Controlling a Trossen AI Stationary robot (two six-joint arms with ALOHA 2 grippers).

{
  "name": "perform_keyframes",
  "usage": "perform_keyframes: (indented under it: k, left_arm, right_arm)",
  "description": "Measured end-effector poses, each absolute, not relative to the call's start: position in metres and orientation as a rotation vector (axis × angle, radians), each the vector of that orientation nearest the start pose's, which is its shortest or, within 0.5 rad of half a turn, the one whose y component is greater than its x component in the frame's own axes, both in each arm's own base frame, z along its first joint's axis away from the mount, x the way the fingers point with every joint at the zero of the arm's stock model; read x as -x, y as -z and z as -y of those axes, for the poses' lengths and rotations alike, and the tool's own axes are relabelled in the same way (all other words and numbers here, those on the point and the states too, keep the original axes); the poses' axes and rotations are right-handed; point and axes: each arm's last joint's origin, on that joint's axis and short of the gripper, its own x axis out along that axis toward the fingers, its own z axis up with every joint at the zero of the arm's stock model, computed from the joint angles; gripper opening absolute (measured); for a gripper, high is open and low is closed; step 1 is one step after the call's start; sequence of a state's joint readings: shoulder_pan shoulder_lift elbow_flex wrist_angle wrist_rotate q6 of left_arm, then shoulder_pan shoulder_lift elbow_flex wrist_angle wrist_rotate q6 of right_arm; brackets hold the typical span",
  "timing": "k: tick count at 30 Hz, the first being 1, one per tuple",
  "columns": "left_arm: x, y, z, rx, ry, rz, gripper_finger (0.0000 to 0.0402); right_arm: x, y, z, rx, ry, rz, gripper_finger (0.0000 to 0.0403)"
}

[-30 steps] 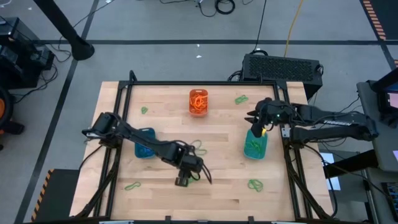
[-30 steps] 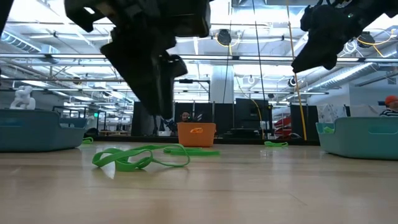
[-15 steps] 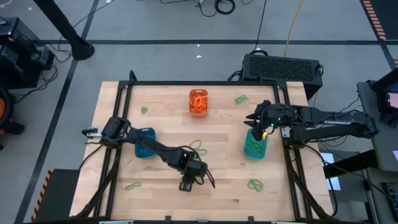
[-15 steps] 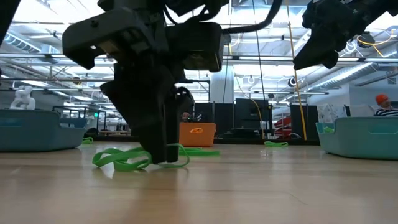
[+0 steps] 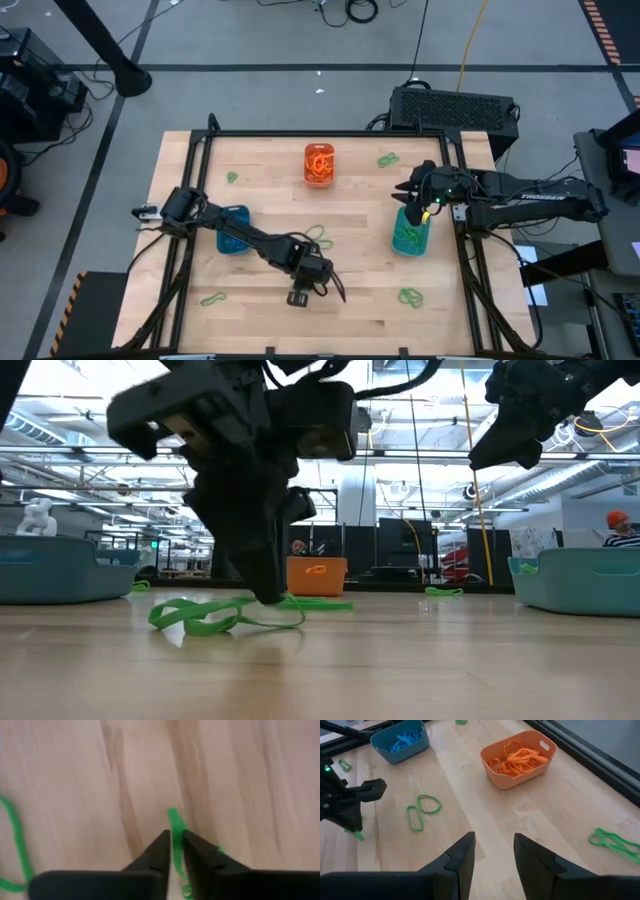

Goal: Sort rubber bands into baskets
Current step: Put the green rubber band into the green bin

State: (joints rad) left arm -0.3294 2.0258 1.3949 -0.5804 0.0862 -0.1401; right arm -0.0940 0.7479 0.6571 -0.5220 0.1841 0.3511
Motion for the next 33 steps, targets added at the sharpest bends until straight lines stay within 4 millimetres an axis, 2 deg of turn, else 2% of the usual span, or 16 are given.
perform_keyframes:
  k: [1,3,8,18,22,28,33]
  left_arm:
    - [-0.381,-0.154,0.132,-0.033,0.276,-1.232,0.0031]
    - [-0.381,-0.154,0.131,-0.046,0.281,-1.231,0.0010]
    - [-0.384,-0.157,0.128,-0.070,0.286,-1.221,0.0004]
    - [-0.402,-0.207,0.118,-0.141,0.343,-1.034,0.0002]
    - [-0.403,-0.217,0.112,-0.157,0.346,-1.011,0.0002]
    - [-0.410,-0.227,0.095,-0.158,0.270,-0.947,0.0001]
    - [-0.436,-0.224,0.069,-0.175,0.182,-0.779,0.0001]
  right_arm:
    - [-0.153,-0.265,0.020,-0.308,0.374,-0.561,0.0128]
    - [-0.153,-0.265,0.020,-0.307,0.373,-0.559,0.0128]
    - [-0.153,-0.265,0.020,-0.307,0.373,-0.561,0.0128]
    - [-0.153,-0.265,0.020,-0.290,0.368,-0.567,0.0128]
    - [-0.153,-0.265,0.020,-0.286,0.367,-0.570,0.0128]
    - [-0.153,-0.265,0.020,-0.269,0.362,-0.572,0.0128]
    - [-0.153,-0.265,0.020,-0.254,0.358,-0.576,0.0128]
